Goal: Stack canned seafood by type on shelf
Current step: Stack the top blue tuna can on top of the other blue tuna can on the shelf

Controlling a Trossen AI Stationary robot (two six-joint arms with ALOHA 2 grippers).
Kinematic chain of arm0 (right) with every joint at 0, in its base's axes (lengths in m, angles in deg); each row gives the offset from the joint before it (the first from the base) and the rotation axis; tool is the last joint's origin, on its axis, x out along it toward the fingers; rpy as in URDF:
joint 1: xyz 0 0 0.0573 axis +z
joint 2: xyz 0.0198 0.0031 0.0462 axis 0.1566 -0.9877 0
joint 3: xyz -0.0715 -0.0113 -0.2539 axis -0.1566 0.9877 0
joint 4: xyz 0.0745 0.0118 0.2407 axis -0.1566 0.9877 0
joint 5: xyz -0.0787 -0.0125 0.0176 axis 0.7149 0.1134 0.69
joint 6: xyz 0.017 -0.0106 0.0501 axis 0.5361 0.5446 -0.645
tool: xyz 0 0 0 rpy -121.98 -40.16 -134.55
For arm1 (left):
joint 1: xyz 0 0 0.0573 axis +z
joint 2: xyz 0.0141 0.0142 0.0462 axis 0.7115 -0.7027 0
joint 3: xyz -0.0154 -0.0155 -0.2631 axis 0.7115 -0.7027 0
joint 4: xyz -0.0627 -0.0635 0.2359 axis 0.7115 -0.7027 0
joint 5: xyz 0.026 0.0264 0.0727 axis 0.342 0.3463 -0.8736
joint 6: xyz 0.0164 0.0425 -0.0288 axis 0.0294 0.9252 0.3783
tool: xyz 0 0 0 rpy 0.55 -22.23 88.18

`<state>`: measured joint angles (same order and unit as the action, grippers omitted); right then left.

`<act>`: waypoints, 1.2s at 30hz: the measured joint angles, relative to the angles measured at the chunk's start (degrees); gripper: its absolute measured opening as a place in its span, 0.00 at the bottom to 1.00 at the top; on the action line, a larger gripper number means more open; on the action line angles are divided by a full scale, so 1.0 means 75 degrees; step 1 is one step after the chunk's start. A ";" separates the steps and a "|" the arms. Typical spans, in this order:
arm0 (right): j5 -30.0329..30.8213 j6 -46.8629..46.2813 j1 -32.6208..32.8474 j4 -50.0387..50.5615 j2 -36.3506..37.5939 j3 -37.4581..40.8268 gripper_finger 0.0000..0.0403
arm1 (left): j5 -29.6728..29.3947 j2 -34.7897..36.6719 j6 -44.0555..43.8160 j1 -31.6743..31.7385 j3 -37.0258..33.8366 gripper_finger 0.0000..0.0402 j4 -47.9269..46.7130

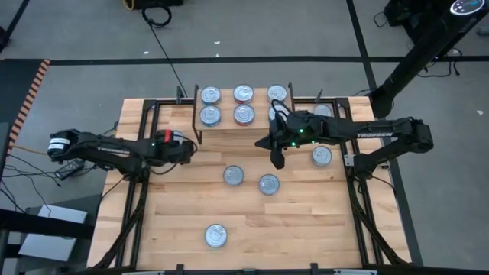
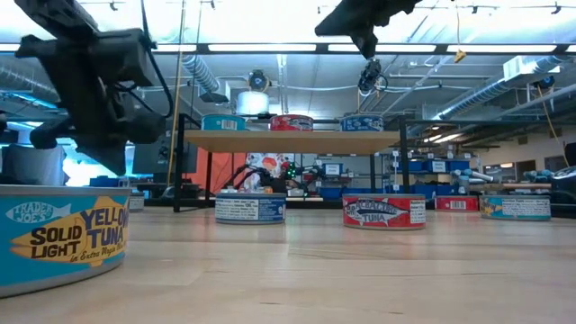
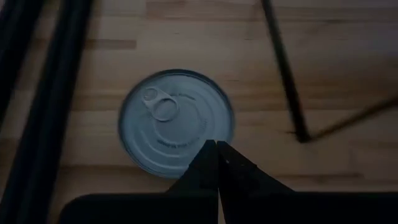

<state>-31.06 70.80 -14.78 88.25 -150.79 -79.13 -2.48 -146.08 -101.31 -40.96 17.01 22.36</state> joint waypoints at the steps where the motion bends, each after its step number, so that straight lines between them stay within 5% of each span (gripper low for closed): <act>1: -0.0008 0.0096 0.0015 -0.0155 -0.0011 0.0000 0.02 | -0.0007 -0.0096 0.0028 0.0107 0.0000 0.00 0.0031; 15: 0.1135 0.0390 0.0107 -0.0803 -0.0011 -0.0003 0.02 | 0.1401 -0.1167 0.3205 0.1320 0.0036 0.00 0.1245; 23: 0.1666 0.0064 0.0494 -0.0829 -0.0011 -0.0003 0.02 | 0.3180 -0.1142 0.4174 0.1171 -0.0002 0.00 0.1258; 29: 0.1639 0.0314 0.0719 -0.0827 -0.0011 -0.0006 0.02 | 0.3479 -0.0935 0.3564 0.0462 0.0046 0.00 0.1263; 36: 0.0613 0.0501 0.0756 -0.0821 -0.0011 -0.0006 0.02 | 0.3042 -0.0597 0.2383 -0.0814 0.0770 0.00 0.1317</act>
<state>-26.46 74.55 -9.11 82.09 -150.87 -79.17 20.34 -150.56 -83.44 -47.07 22.79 32.23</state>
